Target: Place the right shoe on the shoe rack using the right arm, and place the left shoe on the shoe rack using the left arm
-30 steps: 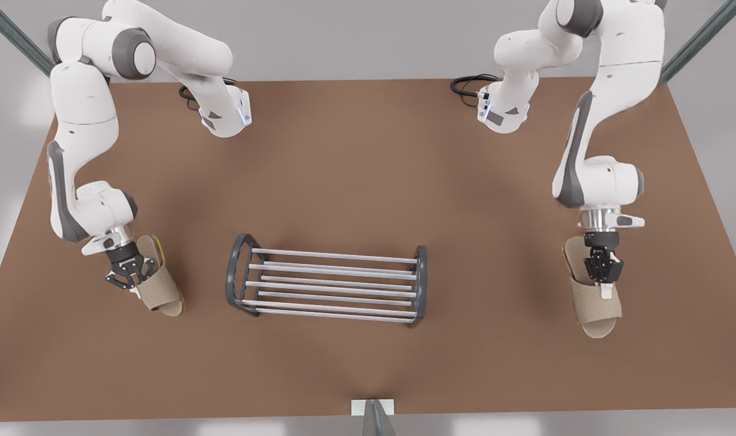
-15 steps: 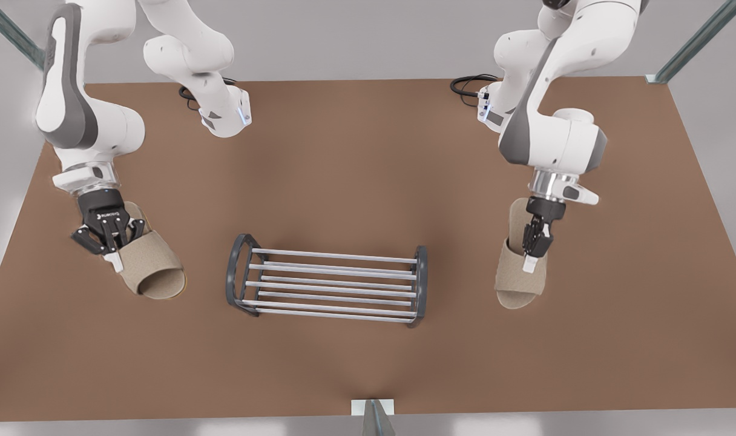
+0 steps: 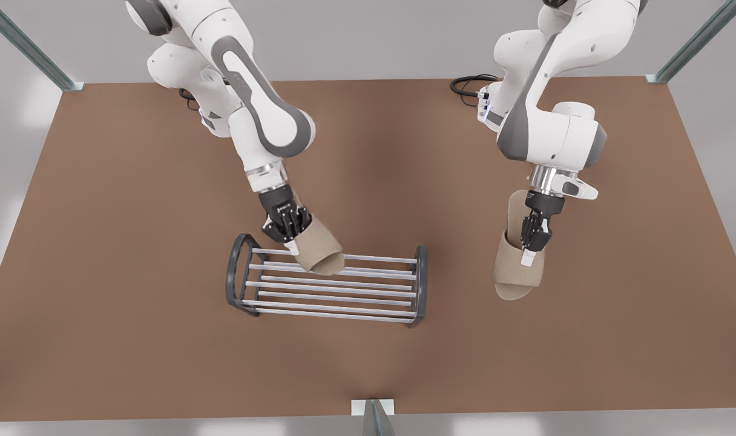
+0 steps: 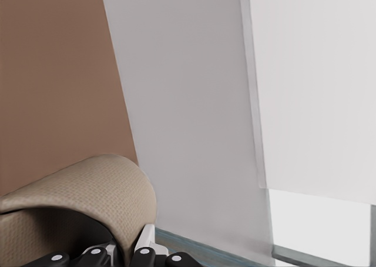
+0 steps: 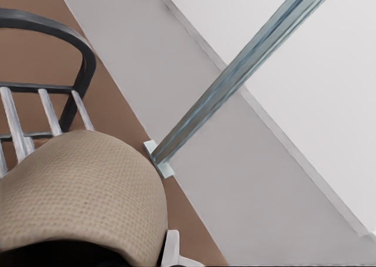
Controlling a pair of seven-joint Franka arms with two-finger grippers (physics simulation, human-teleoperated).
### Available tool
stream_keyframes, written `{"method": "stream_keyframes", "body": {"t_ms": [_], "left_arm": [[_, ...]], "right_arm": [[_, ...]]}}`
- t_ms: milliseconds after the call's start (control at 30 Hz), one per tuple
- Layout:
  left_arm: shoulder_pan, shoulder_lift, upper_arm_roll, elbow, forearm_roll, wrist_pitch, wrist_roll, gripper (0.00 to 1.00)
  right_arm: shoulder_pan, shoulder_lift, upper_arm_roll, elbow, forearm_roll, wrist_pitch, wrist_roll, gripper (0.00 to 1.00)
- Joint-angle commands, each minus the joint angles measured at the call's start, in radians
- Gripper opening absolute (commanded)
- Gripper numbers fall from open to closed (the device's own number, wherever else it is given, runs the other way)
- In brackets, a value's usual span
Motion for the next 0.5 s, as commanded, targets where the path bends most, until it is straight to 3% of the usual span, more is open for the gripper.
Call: {"method": "stream_keyframes", "body": {"t_ms": [0, 200, 467], "left_arm": [[0.0, -0.001, -0.001, 0.0, -0.527, -0.001, -0.038, 0.21], [-0.002, 0.0, -0.002, 0.0, -0.528, -0.001, -0.038, 0.21], [0.0, 0.0, -0.001, 0.0, -0.53, 0.0, -0.039, 0.21]], "right_arm": [[0.0, 0.023, -0.019, 0.018, 0.002, 0.056, 0.354, 0.21], [-0.003, 0.118, -0.075, 0.088, -0.001, 0.053, 0.353, 0.21], [-0.003, 0.195, -0.078, 0.099, -0.001, 0.05, 0.384, 0.21]]}}
